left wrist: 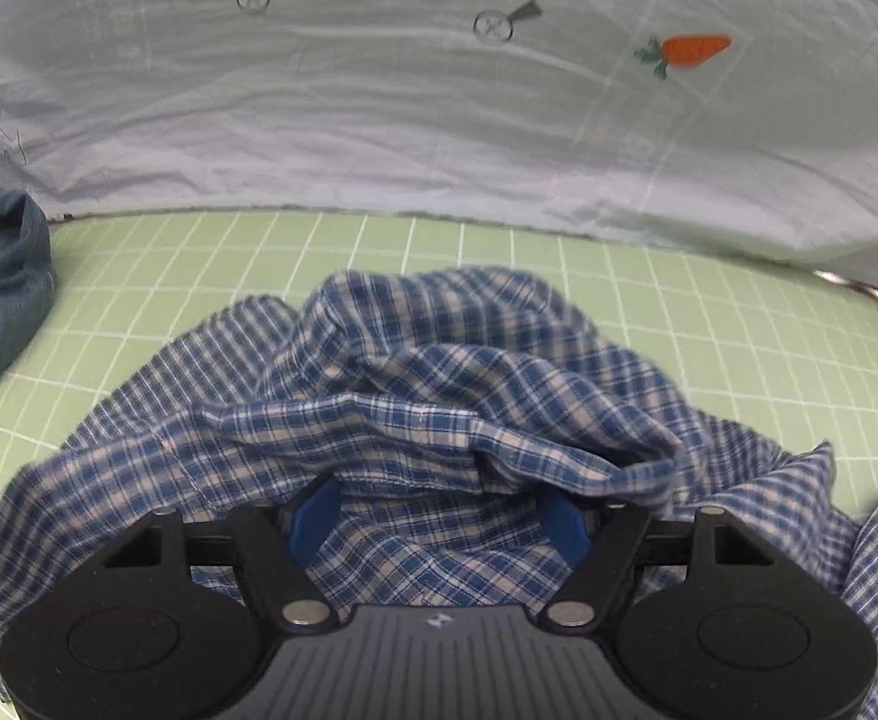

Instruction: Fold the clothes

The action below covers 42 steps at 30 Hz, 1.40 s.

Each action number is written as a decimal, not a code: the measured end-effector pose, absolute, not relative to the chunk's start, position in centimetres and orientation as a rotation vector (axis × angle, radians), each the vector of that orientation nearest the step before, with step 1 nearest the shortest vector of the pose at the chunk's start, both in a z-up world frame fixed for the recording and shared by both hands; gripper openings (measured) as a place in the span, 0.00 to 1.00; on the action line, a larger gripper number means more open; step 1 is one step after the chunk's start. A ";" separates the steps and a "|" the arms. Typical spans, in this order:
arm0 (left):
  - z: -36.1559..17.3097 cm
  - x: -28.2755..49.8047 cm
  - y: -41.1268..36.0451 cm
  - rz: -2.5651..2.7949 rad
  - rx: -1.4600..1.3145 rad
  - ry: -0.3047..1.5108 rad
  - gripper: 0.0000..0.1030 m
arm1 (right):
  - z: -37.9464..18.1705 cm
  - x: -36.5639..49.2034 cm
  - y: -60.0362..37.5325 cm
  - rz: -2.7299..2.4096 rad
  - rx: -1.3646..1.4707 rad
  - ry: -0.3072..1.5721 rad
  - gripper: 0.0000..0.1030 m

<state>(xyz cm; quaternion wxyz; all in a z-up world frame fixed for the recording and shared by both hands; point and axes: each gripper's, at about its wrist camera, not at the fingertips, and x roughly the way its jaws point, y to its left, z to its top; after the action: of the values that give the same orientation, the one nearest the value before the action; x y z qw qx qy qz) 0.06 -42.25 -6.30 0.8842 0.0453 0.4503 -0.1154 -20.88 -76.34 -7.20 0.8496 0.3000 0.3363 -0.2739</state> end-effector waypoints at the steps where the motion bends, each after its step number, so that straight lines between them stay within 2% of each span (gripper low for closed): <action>1: -5.7 -0.4 -42.3 -0.249 0.080 0.918 0.71 | -7.1 -21.8 -76.4 -0.596 0.633 0.707 0.61; 8: -3.5 -2.6 -44.8 -0.367 0.110 0.845 0.71 | -8.8 -26.7 -76.1 -0.745 0.592 0.819 0.63; 17: -4.9 -6.5 -47.3 -0.591 0.140 0.901 0.71 | -10.9 -29.9 -74.6 -0.804 0.585 0.893 0.66; 23: -5.8 -7.9 -48.1 -0.702 0.141 0.934 0.71 | -11.1 -30.2 -74.1 -0.818 0.573 0.911 0.72; 37: -7.8 -8.8 -49.6 -0.833 0.175 0.995 0.71 | -11.4 -29.5 -73.6 -0.831 0.546 0.929 0.78; 42: -8.4 -8.9 -50.2 -0.872 0.167 1.010 0.71 | -11.7 -29.0 -73.2 -0.817 0.509 0.948 0.85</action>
<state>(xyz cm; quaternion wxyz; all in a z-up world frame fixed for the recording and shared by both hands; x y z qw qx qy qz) -8.95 -50.25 -8.43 0.7824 0.0775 0.4677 -0.4039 -28.95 -73.18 -11.67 0.7804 0.2358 0.4386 -0.3781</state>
